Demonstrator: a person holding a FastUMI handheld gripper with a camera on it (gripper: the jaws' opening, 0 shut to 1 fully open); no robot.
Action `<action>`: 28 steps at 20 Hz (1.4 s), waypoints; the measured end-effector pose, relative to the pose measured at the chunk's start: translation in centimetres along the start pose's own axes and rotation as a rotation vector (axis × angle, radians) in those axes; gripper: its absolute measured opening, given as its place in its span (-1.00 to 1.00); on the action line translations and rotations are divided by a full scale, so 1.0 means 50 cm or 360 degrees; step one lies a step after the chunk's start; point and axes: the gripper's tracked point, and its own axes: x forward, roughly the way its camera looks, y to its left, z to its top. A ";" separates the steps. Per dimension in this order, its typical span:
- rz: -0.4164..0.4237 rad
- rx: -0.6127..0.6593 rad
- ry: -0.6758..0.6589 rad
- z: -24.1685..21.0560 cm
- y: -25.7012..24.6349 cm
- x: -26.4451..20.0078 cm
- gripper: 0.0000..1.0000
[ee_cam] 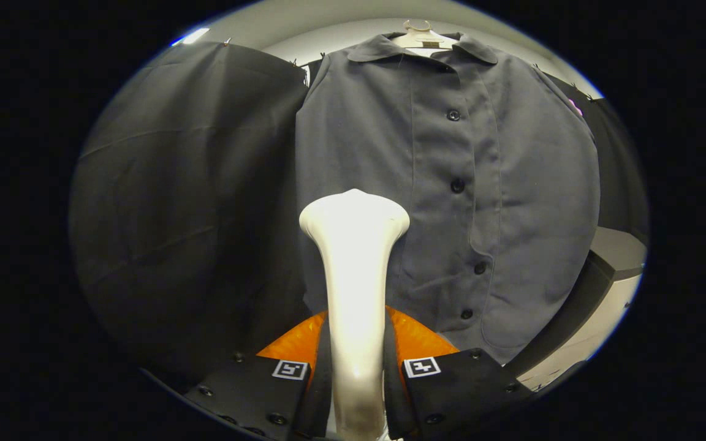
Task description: Iron the clothes twice with a garment steamer, once on the left side and once on the right side.
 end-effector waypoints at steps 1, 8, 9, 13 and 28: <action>0.0000 0.0004 0.0021 -0.013 0.001 -0.001 -0.14; -0.0017 0.0023 0.0144 -0.105 0.002 -0.001 -0.14; -0.0019 0.0029 0.0160 -0.116 0.003 -0.002 -0.14; -0.0028 0.0047 0.0214 -0.148 0.000 0.004 -0.14; -0.0064 0.0135 -0.0151 0.054 -0.048 -0.153 -0.14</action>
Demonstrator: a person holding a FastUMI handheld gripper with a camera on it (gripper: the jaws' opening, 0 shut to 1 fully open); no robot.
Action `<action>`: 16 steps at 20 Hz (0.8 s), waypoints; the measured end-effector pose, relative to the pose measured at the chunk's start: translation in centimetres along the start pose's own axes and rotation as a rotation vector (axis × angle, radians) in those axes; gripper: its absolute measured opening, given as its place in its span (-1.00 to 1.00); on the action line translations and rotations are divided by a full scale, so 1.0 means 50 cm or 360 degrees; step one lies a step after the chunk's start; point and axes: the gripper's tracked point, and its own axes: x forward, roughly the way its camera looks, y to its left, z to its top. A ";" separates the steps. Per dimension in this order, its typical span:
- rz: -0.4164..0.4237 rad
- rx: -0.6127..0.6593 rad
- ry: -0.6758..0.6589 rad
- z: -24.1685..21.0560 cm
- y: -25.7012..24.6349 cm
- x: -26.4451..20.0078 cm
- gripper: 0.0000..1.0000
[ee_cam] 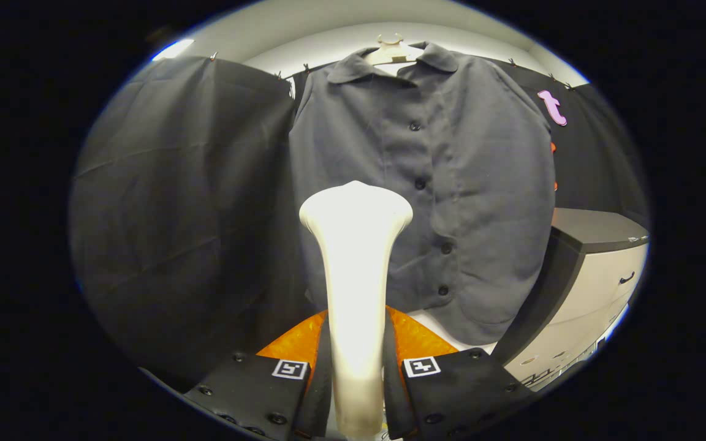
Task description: Iron the clothes twice with a garment steamer, once on the left side and once on the right side.
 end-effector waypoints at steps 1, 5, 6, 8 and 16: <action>-0.0014 0.0007 -0.0048 0.022 -0.014 -0.017 -0.14; -0.0086 0.0021 -0.0189 0.096 -0.088 -0.093 -0.14; -0.0116 0.0022 -0.0219 0.110 -0.108 -0.113 -0.14; -0.0191 0.0019 -0.0268 0.137 -0.160 -0.161 -0.15; -0.0413 0.0051 -0.0312 0.139 -0.327 -0.304 -0.14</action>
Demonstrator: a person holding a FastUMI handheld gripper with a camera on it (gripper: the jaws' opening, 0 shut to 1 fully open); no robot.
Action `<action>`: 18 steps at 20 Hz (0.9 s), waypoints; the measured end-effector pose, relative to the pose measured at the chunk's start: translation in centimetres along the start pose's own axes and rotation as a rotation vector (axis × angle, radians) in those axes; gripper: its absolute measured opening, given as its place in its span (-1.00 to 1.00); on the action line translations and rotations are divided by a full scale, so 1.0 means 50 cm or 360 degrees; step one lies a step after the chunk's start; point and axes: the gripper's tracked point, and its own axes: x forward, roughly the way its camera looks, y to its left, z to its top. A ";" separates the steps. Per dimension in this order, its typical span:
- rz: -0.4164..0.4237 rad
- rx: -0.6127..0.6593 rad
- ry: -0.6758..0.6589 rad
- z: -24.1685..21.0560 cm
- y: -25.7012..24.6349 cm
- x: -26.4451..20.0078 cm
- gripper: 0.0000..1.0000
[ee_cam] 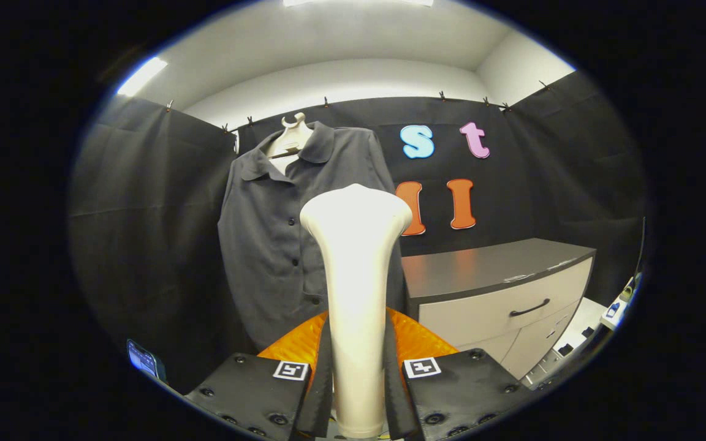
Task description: Iron the clothes twice with a garment steamer, once on the left side and once on the right side.
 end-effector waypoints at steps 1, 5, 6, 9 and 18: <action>-0.0026 -0.0009 -0.0001 0.001 -0.029 -0.015 -0.14; -0.0088 0.0009 -0.0012 0.007 -0.121 -0.072 -0.14; -0.0099 0.0012 -0.0016 0.008 -0.140 -0.084 -0.14; -0.0116 -0.0011 -0.0025 0.007 -0.194 -0.117 -0.15; -0.0045 0.0006 -0.0041 -0.002 -0.278 -0.179 -0.14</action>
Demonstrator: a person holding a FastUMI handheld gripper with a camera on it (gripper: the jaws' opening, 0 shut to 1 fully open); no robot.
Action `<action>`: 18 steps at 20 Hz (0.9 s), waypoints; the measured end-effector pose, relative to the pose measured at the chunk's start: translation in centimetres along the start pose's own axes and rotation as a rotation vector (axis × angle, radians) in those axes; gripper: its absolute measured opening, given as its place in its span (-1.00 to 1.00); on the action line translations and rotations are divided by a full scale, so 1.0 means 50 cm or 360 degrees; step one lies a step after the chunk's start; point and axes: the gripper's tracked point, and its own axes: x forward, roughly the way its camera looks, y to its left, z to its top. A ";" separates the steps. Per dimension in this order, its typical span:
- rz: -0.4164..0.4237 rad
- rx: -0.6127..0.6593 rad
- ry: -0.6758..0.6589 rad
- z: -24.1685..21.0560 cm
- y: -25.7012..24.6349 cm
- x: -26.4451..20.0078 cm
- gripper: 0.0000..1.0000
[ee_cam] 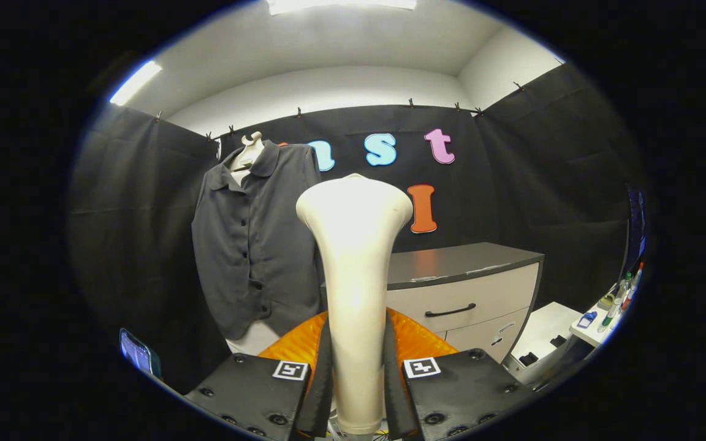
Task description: Iron the clothes twice with a garment steamer, once on the left side and once on the right side.
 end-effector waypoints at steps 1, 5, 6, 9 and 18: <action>0.0014 0.0003 0.0003 0.000 -0.005 -0.007 -0.14; 0.0043 0.0013 0.0013 -0.008 -0.020 -0.020 -0.14; 0.0048 0.0015 0.0011 -0.009 -0.022 -0.022 -0.14; 0.0052 0.0017 0.0014 -0.014 -0.025 -0.026 -0.15; 0.0060 0.0029 0.0003 -0.017 -0.025 -0.040 -0.15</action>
